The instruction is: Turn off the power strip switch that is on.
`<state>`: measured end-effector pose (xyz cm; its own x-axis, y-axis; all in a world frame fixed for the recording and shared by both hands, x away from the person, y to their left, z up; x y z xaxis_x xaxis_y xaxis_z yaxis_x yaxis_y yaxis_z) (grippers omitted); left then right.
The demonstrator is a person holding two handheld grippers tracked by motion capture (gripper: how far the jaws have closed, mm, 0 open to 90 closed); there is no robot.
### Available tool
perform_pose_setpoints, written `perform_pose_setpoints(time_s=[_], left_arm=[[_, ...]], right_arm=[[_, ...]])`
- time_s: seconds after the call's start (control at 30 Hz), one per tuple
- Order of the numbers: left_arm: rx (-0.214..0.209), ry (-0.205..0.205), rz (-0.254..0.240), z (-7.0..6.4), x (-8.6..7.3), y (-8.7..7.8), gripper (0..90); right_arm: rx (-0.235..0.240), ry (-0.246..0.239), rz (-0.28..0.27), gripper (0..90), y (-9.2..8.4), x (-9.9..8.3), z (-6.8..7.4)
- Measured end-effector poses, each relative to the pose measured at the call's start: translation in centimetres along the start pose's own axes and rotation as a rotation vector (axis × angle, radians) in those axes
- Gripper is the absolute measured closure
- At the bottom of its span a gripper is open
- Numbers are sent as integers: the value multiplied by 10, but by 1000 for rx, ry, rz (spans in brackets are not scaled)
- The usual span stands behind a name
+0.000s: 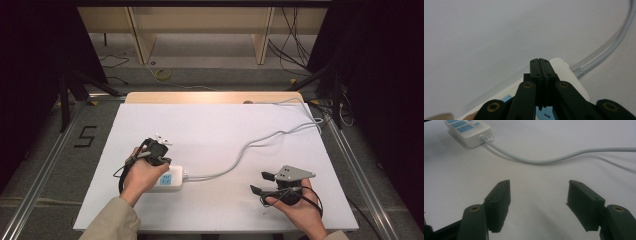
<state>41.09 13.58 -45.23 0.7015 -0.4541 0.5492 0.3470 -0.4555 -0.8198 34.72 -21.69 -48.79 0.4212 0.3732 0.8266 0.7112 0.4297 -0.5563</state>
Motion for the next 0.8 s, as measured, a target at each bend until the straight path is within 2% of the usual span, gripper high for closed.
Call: perform_pose_setpoints(time_s=[0.13,0.8], left_arm=[[0,-10,-2,1,0,1,896],[-10,-20,70,5,0,8,896]], right_arm=[[-1,3,-2,358,0,0,0],[0,3,2,352,0,0,0]])
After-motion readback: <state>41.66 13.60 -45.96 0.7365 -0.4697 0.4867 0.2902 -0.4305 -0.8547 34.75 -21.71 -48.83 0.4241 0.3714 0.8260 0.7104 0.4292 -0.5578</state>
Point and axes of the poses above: each handheld gripper's, and its own axes: y roughly forward along the jaws, x roughly out of its top, z roughly to its left, the point moved 4 cm from there along y, roughly forward along the jaws, and after that the axes turned 15 degrees about -x, right-handed, at the moved point
